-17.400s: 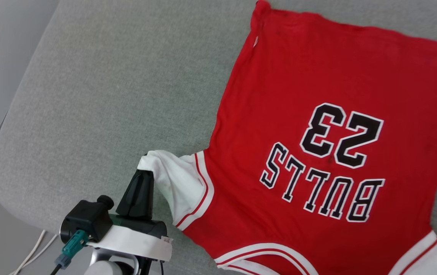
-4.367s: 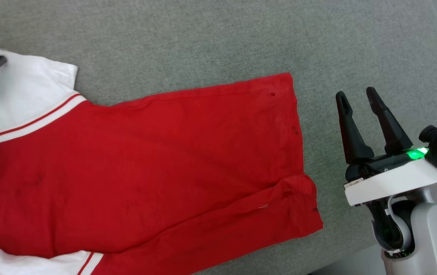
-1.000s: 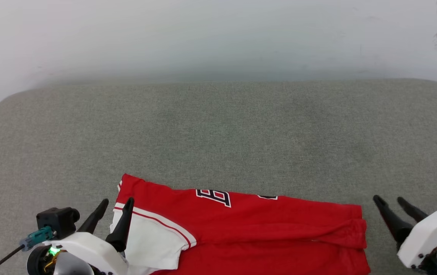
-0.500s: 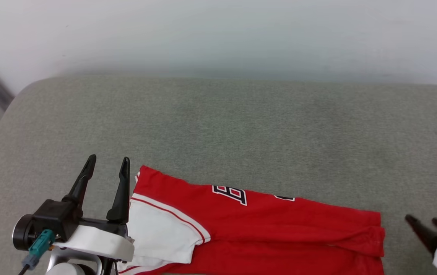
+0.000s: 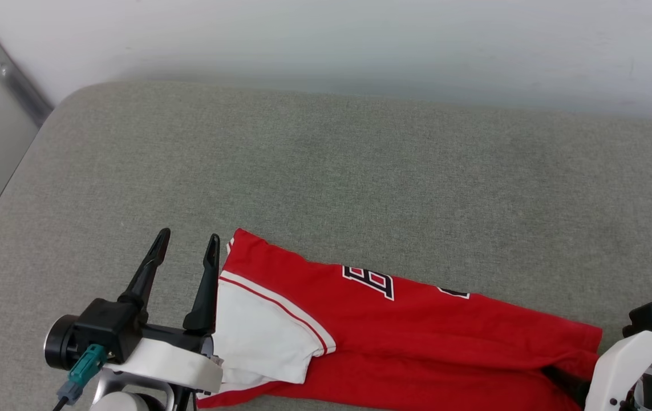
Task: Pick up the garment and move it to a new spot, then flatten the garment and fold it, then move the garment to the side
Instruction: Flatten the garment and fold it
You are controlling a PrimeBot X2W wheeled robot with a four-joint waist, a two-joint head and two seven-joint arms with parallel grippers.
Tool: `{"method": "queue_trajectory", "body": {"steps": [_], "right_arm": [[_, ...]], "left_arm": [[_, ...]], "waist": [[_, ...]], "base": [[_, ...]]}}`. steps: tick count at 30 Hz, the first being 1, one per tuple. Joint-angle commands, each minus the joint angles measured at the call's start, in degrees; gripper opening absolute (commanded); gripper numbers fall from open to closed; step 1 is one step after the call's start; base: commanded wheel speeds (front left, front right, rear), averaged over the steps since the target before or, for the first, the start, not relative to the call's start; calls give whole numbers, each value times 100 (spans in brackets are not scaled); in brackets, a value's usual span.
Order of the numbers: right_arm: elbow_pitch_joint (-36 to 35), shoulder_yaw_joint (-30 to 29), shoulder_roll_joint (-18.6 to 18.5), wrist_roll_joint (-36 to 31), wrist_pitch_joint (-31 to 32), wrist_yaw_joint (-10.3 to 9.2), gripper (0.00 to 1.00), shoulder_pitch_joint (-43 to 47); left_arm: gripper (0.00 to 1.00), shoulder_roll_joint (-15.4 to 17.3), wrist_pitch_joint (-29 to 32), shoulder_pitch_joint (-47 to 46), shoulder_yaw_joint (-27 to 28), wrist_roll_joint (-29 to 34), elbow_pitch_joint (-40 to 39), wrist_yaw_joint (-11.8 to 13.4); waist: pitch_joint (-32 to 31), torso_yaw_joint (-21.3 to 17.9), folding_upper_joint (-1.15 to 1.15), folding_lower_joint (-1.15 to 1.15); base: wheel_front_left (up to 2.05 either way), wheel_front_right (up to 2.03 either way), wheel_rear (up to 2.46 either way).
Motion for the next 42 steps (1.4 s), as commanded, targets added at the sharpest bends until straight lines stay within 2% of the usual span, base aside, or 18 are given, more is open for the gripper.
{"method": "queue_trajectory", "body": {"steps": [1,2,3,4,6,13,17,22,28,31,36,39,42], "right_arm": [[187,90,55,26,87,-4,100,58],[308,153,72,67,133,-4,100,72],[413,218,77,109,204,-4,42,86],[490,265,79,151,241,-4,0,82],[499,354,72,227,217,-3,0,36],[140,566,-388,219,-192,-3,0,-397],[83,482,-600,163,-202,-5,0,-520],[201,12,-820,8,-54,-4,0,-661],[263,-1099,-917,-286,203,-4,0,-601],[217,-1411,-684,-159,452,-4,0,-624],[-4,-1611,224,918,1480,-3,0,-867],[-142,-1522,503,1612,2006,-3,0,-893],[-55,-1301,600,2385,2320,-3,0,-898]], "left_arm": [[100,-11,-34,-36,-5,19,17,-11],[100,-15,-28,-32,-6,10,32,-14],[100,-12,-27,-27,-6,6,42,-17],[100,-12,-31,-16,-5,4,50,-19],[100,-4,-32,35,-5,-11,73,1],[100,41,34,126,-31,-27,133,41],[100,60,79,172,-53,-31,127,72],[100,91,105,238,-68,-31,96,107],[100,72,117,223,-130,-29,75,108],[100,61,107,223,-139,-35,84,117],[100,64,93,207,-134,-58,95,115],[100,65,97,150,-154,-65,96,88],[100,50,125,81,-192,-52,111,49]], "waist": [[-1,4,0,0],[-6,7,0,0],[-14,5,0,0],[-32,-2,0,0],[-76,-30,0,0],[-271,-221,0,0],[-365,-338,0,0],[-427,-483,0,0],[-439,-593,0,0],[-426,-655,0,0],[-400,-705,0,0],[-373,-676,0,0],[-337,-582,0,0]], "base": [[0,0,0],[0,0,0],[0,0,0],[0,0,0],[0,0,0],[0,0,0],[0,0,0],[0,0,0],[0,0,0],[0,0,0],[0,0,0],[0,0,0],[0,0,0]]}}
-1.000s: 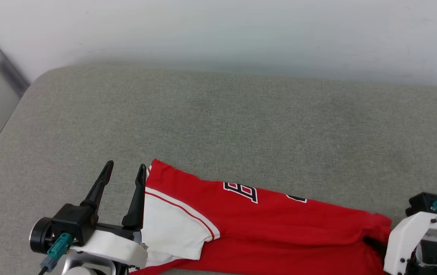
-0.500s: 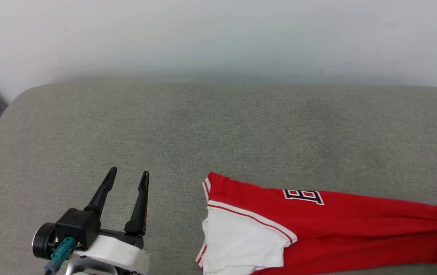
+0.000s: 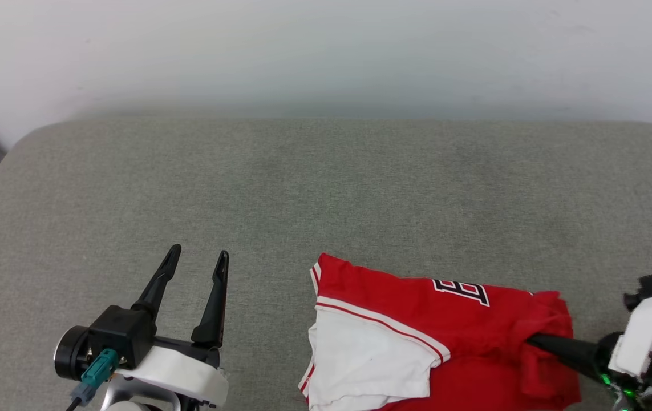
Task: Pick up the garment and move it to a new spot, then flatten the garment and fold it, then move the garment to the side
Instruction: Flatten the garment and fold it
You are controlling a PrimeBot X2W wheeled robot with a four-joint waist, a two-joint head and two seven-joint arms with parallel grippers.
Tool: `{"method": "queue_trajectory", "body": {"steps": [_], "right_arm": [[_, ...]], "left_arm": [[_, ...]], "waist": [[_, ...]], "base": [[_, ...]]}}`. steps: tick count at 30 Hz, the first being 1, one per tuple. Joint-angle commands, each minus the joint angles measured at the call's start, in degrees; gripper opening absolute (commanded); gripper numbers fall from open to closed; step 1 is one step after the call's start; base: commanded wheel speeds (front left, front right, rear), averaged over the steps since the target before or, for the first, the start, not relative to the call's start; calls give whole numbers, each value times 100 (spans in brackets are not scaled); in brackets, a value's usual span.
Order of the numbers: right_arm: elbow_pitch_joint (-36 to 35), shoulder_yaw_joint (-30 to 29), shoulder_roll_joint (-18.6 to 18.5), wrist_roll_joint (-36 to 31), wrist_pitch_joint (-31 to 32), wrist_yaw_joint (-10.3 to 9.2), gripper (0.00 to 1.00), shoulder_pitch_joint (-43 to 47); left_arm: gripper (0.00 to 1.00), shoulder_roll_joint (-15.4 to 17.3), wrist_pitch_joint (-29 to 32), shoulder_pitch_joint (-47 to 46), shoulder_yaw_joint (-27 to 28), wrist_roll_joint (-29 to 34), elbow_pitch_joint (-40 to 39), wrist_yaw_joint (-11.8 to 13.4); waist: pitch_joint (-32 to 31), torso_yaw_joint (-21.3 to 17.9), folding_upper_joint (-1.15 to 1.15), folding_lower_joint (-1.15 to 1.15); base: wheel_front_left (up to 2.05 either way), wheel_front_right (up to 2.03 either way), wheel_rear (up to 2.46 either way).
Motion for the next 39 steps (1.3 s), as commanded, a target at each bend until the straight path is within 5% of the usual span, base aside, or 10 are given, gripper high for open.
{"method": "queue_trajectory", "body": {"steps": [1,8,17,19,20,21,31,39], "right_arm": [[127,154,58,338,-10,-2,0,-16],[749,1785,44,1837,-889,-2,0,-135],[1406,3491,41,2365,-2236,-2,0,-630],[1540,3695,38,2365,-2542,-2,22,-715],[1590,3796,39,2315,-2665,-2,76,-751],[1620,3867,41,2297,-2807,-2,100,-805],[1239,4489,-143,1918,-3345,-2,100,-1065],[492,5018,-1142,-226,-4975,-2,100,-1188]], "left_arm": [[100,3,2,-57,-12,7,10,-11],[100,-61,40,-250,-117,12,87,-113],[100,-165,-26,-382,-174,-11,185,-180],[100,-186,-53,-415,-174,-13,222,-204],[100,-195,-63,-430,-170,-16,238,-210],[100,-204,-70,-443,-166,-17,253,-218],[100,-205,-136,-388,-99,-37,351,-209],[100,-185,-162,-273,-20,-64,408,-138]], "waist": [[26,71,0,0],[127,436,0,0],[354,773,0,0],[394,799,0,0],[406,803,0,0],[419,803,0,0],[334,594,0,0],[136,224,0,0]], "base": [[0,0,0],[0,0,0],[0,0,0],[0,0,0],[0,0,0],[0,0,0],[0,0,0],[0,0,0]]}}
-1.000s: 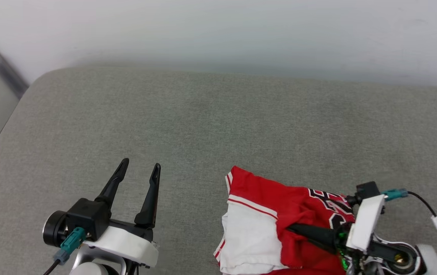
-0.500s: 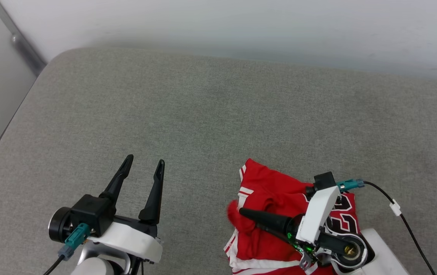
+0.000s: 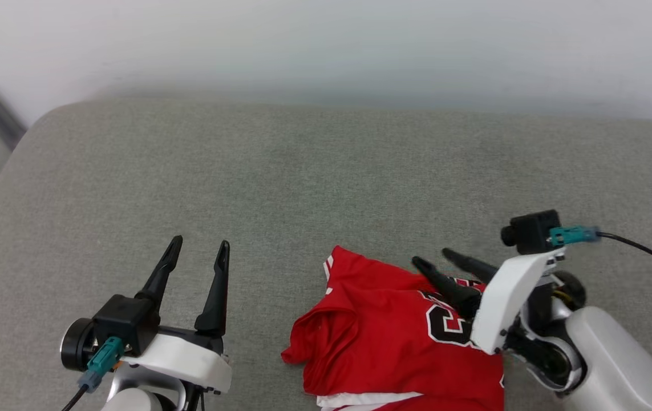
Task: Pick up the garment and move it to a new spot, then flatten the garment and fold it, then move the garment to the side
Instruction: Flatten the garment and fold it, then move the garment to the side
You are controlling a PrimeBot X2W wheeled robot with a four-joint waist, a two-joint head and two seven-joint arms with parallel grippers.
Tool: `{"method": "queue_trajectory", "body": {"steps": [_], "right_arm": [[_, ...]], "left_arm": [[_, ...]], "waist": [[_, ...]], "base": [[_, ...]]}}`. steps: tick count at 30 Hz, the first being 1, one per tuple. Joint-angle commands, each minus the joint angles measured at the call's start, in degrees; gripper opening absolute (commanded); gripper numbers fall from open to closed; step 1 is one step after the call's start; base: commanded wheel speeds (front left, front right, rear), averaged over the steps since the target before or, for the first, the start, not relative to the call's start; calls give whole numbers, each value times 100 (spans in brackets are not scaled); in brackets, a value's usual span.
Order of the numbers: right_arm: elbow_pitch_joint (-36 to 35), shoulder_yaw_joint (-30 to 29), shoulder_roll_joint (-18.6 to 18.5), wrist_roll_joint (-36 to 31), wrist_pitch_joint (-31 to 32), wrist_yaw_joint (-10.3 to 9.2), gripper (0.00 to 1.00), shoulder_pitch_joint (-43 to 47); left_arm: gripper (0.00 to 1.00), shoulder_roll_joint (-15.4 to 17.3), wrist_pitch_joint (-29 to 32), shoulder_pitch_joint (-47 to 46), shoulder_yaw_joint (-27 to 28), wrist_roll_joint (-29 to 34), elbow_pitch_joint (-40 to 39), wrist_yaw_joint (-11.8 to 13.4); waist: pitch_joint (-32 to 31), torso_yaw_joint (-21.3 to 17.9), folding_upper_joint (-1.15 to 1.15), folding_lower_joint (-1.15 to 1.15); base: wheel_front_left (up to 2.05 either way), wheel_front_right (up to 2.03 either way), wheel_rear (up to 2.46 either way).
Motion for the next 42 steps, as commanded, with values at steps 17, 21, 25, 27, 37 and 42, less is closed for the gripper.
{"method": "queue_trajectory", "body": {"steps": [17,21,25,27,37,42], "right_arm": [[-1280,-2535,80,-2948,-2025,-2,100,1654],[-1825,-2707,329,-3114,-1960,-2,100,2127],[-2120,-2751,516,-3263,-1851,-2,100,2475],[-2207,-2767,591,-3343,-1798,-2,100,2601],[-2413,-2827,745,-3505,-1696,-2,100,2680],[-2481,-2934,760,-3550,-1644,-2,100,2619]], "left_arm": [[100,79,-74,567,297,-90,302,241],[100,67,-87,725,364,-107,381,239],[100,21,-96,818,379,-55,475,190],[100,10,-99,815,396,-43,517,156],[100,-83,-107,760,529,5,648,59],[100,-138,-107,767,633,23,650,36]], "waist": [[-524,-643,0,0],[-647,-672,0,0],[-706,-670,0,0],[-713,-672,0,0],[-643,-726,0,0],[-607,-724,0,0]], "base": [[0,0,0],[0,0,0],[0,0,0],[0,0,0],[0,0,0],[0,0,0]]}}
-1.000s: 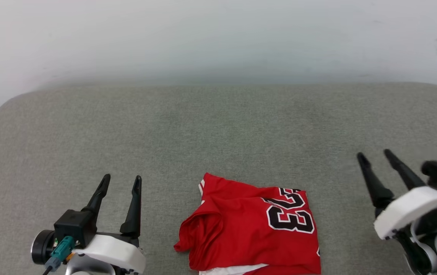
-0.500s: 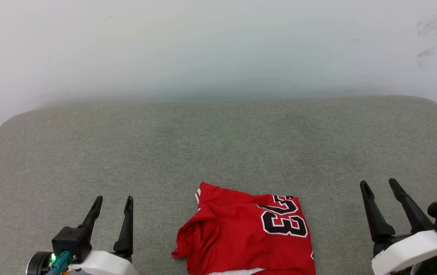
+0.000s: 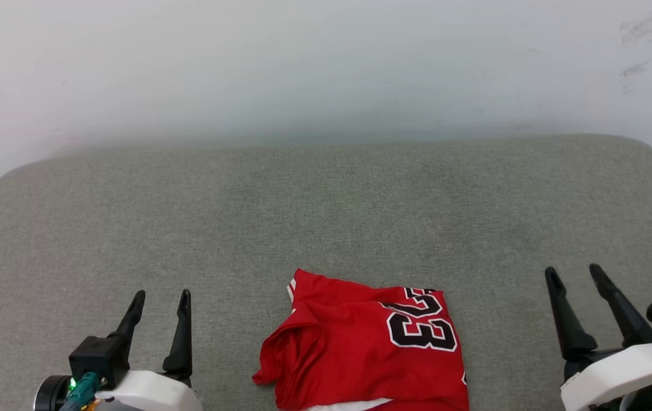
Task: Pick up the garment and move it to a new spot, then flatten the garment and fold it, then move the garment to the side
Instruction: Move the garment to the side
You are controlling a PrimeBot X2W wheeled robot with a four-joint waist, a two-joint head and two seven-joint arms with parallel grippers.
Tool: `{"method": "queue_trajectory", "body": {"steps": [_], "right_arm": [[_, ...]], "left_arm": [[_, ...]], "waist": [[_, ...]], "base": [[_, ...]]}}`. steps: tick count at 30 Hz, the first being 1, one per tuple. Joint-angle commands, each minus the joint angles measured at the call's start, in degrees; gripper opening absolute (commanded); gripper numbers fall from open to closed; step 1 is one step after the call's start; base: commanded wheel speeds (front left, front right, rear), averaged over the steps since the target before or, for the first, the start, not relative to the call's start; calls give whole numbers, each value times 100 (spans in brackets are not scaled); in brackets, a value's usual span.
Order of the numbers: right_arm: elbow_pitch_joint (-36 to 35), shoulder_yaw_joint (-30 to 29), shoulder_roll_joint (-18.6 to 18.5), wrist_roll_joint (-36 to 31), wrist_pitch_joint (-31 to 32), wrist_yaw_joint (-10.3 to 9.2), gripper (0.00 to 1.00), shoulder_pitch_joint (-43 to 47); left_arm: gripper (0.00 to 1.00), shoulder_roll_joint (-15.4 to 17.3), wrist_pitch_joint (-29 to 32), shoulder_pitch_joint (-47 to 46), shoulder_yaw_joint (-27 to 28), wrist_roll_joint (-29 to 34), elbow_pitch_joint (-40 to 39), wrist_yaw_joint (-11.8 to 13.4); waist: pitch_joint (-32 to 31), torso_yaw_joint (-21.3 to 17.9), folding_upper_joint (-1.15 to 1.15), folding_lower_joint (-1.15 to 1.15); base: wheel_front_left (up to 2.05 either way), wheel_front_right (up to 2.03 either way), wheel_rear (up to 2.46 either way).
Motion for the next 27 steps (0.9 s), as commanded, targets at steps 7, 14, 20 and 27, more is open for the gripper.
{"method": "queue_trajectory", "body": {"steps": [7,14,20,27], "right_arm": [[166,-757,-137,897,1010,-2,100,-116],[1150,-1420,-473,2157,3249,-1,100,-370],[1889,-1559,18,2657,4198,-2,100,-819],[2761,-1295,386,3742,4413,-5,100,-1221]], "left_arm": [[100,-169,-40,-95,227,83,-98,-69],[100,-410,-39,-266,462,279,-250,-169],[100,-588,-33,-500,581,465,-263,-365],[100,-733,-28,-611,709,624,-177,-508]], "waist": [[121,179,0,0],[478,526,0,0],[845,896,0,0],[1078,1148,0,0]], "base": [[0,0,0],[0,0,0],[0,0,0],[0,0,0]]}}
